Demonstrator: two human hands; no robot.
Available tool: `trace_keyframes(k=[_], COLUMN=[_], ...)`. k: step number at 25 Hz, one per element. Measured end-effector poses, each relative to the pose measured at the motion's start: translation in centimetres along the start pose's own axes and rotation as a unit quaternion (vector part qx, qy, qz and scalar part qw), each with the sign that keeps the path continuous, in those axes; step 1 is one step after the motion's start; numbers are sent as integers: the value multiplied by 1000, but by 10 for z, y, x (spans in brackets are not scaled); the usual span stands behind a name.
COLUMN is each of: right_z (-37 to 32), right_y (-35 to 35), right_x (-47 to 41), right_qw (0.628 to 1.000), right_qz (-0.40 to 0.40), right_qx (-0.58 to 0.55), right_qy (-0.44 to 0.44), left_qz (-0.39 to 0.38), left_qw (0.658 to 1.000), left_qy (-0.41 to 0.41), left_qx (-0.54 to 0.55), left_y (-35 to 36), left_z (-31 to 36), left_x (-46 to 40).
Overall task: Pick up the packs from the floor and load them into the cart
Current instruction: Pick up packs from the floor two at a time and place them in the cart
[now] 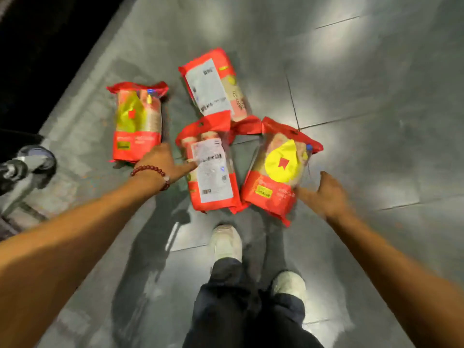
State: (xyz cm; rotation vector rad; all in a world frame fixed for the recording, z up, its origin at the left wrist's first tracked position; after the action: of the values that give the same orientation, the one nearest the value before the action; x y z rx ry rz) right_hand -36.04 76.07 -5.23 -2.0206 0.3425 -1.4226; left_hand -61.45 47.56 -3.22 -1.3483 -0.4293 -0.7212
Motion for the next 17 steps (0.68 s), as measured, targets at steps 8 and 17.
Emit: trace_keyframes(k=[8, 17], right_z=[34, 22], right_y=[115, 85], right_x=[-130, -51], right_qw=[972, 971], right_qz=[82, 5], right_qx=[-208, -240], right_qy=[73, -2], left_qz=[-29, 47], left_qw=[849, 873], left_qy=[-204, -142], left_qx=[487, 465], left_y=[194, 130], left_z=[-89, -73], left_x=[-95, -14])
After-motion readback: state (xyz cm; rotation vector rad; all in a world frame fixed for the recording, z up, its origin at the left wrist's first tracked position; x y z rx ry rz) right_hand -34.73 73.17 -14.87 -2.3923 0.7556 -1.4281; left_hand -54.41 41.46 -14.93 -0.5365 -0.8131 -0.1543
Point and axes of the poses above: each hand's wrist, its own x-axis away from the middle knuckle, its own y-axis out of the palm, z = x × y, the point moved 10 cm from there along -x, towards the middle knuckle, and after that the axes turned 5 degrees about x, right-handed, at the moved point
